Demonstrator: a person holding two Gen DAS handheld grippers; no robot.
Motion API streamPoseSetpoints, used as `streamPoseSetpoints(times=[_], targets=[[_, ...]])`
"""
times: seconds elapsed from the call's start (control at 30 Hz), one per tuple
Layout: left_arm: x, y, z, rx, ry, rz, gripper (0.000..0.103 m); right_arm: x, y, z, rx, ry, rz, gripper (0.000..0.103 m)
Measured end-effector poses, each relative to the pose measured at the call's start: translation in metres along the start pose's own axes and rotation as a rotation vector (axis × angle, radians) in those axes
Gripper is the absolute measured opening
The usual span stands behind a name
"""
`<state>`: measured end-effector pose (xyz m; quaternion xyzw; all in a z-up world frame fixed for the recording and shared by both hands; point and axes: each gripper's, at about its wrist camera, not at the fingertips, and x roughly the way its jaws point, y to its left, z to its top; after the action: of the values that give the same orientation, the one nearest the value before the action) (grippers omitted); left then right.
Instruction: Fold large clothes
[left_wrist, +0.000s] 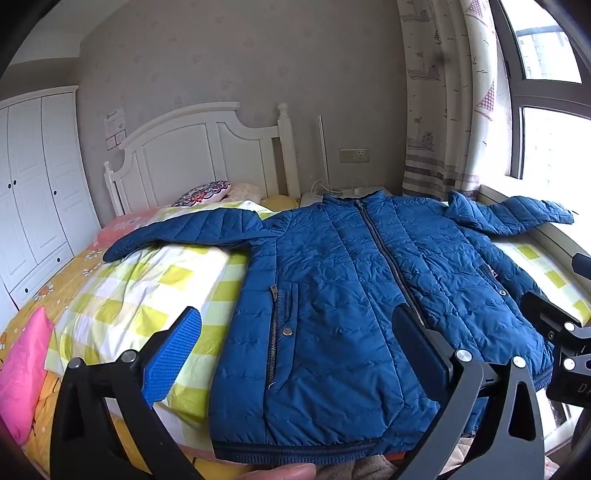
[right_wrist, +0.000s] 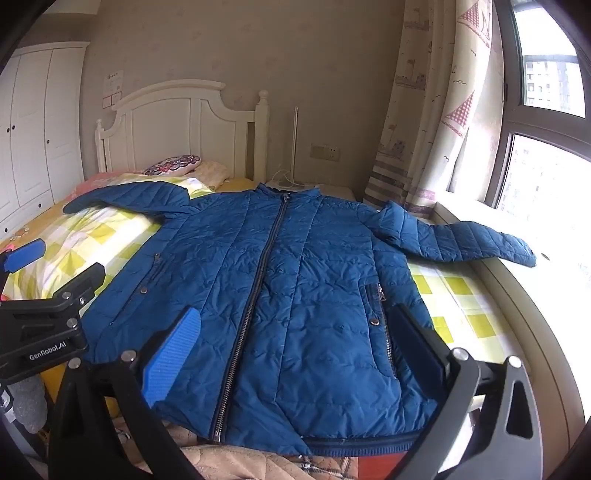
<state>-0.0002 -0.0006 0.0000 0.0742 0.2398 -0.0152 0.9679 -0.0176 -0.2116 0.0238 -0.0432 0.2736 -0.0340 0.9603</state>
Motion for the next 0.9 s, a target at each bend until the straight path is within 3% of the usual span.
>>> streamPoseSetpoints(times=[0.27,0.33,0.9], targets=[[0.0,-0.003,0.0,-0.005,-0.004,0.001,0.099,-0.007,0.015,-0.001,0.003,-0.01,-0.02,0.101],[-0.002,-0.004,0.002,-0.011,-0.003,-0.005,0.099,0.003,-0.014,0.001,0.011,0.006,0.024,0.101],[-0.005,0.003,0.005,-0.017,-0.008,-0.005,0.099,0.001,-0.002,0.0,0.017,0.006,0.027,0.101]])
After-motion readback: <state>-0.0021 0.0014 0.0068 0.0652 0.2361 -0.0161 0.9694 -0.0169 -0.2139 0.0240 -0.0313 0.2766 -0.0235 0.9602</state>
